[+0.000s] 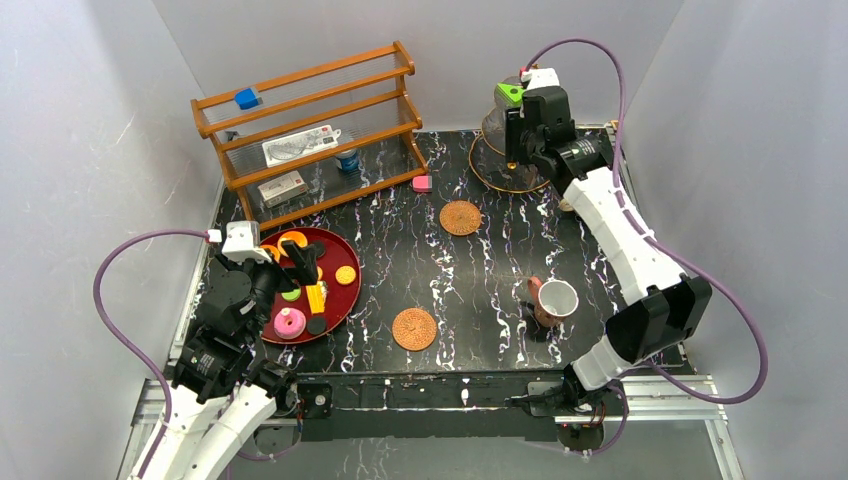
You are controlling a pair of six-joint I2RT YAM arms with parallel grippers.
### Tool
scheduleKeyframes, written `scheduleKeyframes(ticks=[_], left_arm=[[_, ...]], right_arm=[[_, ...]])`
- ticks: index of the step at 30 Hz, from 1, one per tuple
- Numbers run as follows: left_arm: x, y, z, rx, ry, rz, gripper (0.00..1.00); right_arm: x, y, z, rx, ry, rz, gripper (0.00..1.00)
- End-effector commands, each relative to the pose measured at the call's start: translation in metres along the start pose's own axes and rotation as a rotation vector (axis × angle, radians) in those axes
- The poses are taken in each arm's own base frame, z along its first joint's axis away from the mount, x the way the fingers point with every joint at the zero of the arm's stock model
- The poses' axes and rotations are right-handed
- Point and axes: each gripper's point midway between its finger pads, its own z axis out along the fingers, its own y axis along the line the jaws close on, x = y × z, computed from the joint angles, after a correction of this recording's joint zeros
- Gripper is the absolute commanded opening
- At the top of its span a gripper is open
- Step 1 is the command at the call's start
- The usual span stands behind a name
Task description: Serve the afternoon tea
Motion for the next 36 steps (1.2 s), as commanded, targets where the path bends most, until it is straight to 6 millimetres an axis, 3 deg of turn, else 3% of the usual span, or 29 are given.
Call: scheduleKeyframes(ticks=[1, 8, 16, 27, 36], left_arm=[[0.001, -0.001, 0.002, -0.002, 0.003, 0.004, 0.96], [0.001, -0.002, 0.004, 0.000, 0.009, 0.006, 0.96], [0.002, -0.001, 0.004, -0.004, 0.012, 0.007, 0.96], [0.002, 0.000, 0.007, -0.015, 0.019, 0.017, 0.96], [-0.003, 0.004, 0.002, -0.028, -0.010, 0.006, 0.96]], right_arm=[[-0.021, 0.002, -0.034, -0.055, -0.064, 0.074, 0.53], [-0.006, 0.014, -0.052, -0.131, -0.043, 0.100, 0.52], [0.028, 0.060, -0.072, -0.311, 0.000, 0.076, 0.52], [0.082, 0.145, -0.089, -0.537, 0.100, -0.019, 0.52], [0.129, 0.229, -0.108, -0.684, 0.186, -0.159, 0.52]])
